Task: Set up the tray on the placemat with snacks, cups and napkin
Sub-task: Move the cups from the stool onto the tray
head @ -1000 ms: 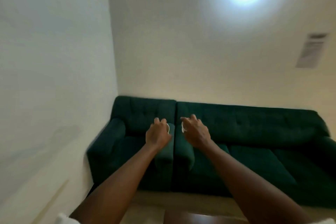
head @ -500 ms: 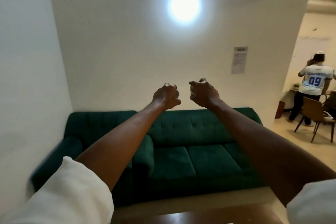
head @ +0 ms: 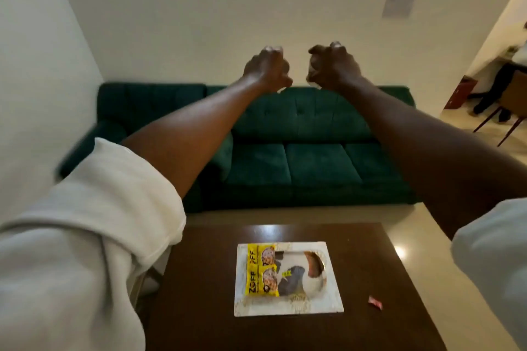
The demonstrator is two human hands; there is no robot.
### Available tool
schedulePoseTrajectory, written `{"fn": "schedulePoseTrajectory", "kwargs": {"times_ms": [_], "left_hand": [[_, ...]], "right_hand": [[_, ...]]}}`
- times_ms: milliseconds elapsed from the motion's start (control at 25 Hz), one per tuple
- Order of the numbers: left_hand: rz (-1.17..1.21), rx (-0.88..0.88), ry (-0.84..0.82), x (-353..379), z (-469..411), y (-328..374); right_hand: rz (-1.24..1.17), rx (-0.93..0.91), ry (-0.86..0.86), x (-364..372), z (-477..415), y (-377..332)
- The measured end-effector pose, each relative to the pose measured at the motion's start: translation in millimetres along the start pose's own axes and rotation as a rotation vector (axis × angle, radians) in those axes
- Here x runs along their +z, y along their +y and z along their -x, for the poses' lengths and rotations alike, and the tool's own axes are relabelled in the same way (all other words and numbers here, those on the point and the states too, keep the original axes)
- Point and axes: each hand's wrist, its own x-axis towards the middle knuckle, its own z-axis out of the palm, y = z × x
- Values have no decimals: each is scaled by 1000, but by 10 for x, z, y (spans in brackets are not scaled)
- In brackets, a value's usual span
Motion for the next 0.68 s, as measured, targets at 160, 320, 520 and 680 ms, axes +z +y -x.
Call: {"fn": "schedulePoseTrajectory", "kwargs": {"times_ms": [160,320,520,680], "left_hand": [[34,-79,-107,767,-20,-214],[105,-126,-214,2016,288,-639],[136,-249,-548,3812,1108,-1157],[159,-297,-788,4983,1904,-1406]], "right_hand": [[-106,101,-121,787,38,285],[-121,209,-310,1969,297,668],[-146,330,-580,3694,1189,1260],[-110,324,-779,4806,2056,1576]]}}
